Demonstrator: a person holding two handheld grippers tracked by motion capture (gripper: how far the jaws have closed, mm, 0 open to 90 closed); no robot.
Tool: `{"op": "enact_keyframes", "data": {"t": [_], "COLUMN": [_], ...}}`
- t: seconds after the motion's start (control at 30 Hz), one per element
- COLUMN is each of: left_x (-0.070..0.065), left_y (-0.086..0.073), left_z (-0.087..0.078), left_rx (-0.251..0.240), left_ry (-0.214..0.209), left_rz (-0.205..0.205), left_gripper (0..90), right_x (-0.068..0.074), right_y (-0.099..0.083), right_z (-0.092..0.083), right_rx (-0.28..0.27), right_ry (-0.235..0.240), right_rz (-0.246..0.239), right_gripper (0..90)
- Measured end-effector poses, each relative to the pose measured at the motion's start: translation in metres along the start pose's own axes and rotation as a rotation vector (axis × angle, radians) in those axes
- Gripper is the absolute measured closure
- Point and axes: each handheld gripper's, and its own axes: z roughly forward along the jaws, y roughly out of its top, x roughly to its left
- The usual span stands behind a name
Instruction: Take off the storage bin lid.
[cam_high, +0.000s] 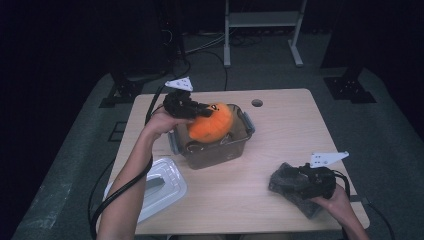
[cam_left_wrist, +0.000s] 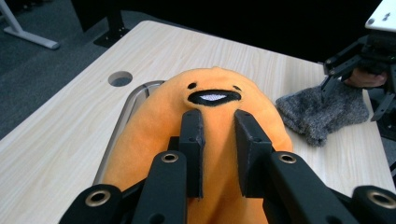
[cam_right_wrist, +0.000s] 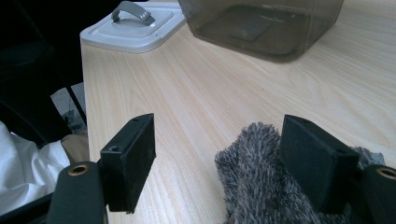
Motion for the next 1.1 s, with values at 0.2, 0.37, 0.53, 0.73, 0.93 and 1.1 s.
{"op": "enact_keyframes", "data": {"t": [0.2, 0.37, 0.53, 0.73, 0.93, 1.1], "left_x": [0.0, 0.0, 0.0, 0.001, 0.002, 0.003], "left_y": [-0.001, -0.001, -0.003, -0.004, -0.008, -0.011], "left_z": [0.014, 0.026, 0.035, 0.041, 0.047, 0.054], "left_rx": [0.026, 0.065, 0.08, 0.097, 0.122, 0.159], "left_ry": [-0.006, 0.004, -0.002, -0.004, -0.003, -0.01], "left_rz": [0.002, 0.014, 0.013, 0.013, 0.009, 0.005], "left_gripper": [75.4, 75.3, 75.3, 75.2, 75.0, 74.9], "right_x": [0.0, 0.0, 0.0, 0.001, 0.002, 0.003], "right_y": [0.0, 0.0, -0.001, -0.001, 0.0, 0.0], "right_z": [-0.001, -0.002, -0.003, -0.004, -0.004, -0.004], "right_rx": [-0.001, -0.004, -0.004, -0.008, -0.009, -0.01], "right_ry": [-0.001, 0.0, 0.0, -0.001, 0.001, 0.003], "right_rz": [-0.001, -0.006, -0.005, -0.006, -0.011, -0.011], "right_gripper": [26.1, 26.1, 26.0, 26.0, 26.0, 26.0]}}
